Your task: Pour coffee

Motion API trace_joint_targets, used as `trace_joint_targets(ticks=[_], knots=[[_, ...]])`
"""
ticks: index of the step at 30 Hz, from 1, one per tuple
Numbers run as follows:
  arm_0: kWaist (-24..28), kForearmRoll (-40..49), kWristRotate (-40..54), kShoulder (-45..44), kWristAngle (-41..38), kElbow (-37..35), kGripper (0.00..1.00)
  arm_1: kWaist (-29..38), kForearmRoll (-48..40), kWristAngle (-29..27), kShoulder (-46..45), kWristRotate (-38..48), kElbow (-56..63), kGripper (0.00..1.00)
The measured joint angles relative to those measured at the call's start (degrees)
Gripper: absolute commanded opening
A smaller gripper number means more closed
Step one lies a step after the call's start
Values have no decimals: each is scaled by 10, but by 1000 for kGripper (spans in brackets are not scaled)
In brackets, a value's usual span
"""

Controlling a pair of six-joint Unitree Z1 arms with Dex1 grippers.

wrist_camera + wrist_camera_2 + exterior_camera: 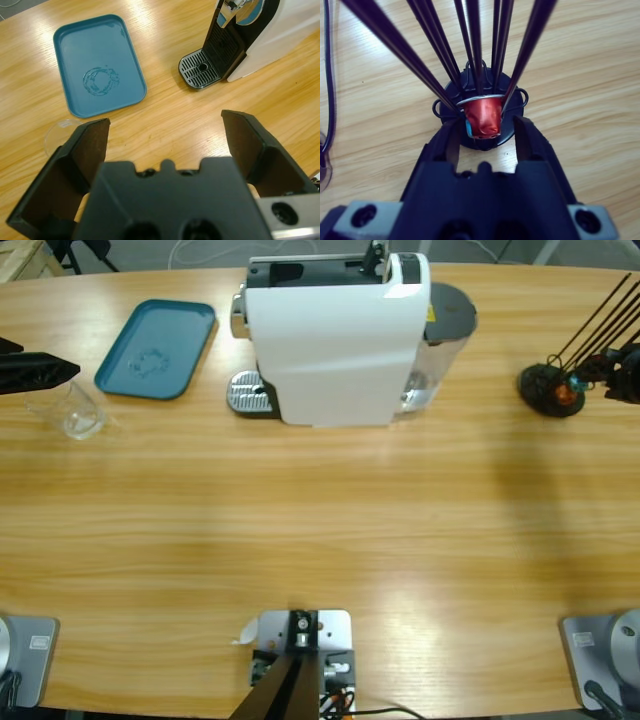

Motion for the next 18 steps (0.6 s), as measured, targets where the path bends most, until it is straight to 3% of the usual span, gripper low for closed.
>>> trace_joint_targets(ticks=[3, 18], knots=[[0, 0, 0, 0, 0, 0, 959, 0, -1, 0, 0, -2, 0, 0], [0, 0, 0, 0, 0, 0, 959, 0, -4, 0, 0, -27, 1, 0]])
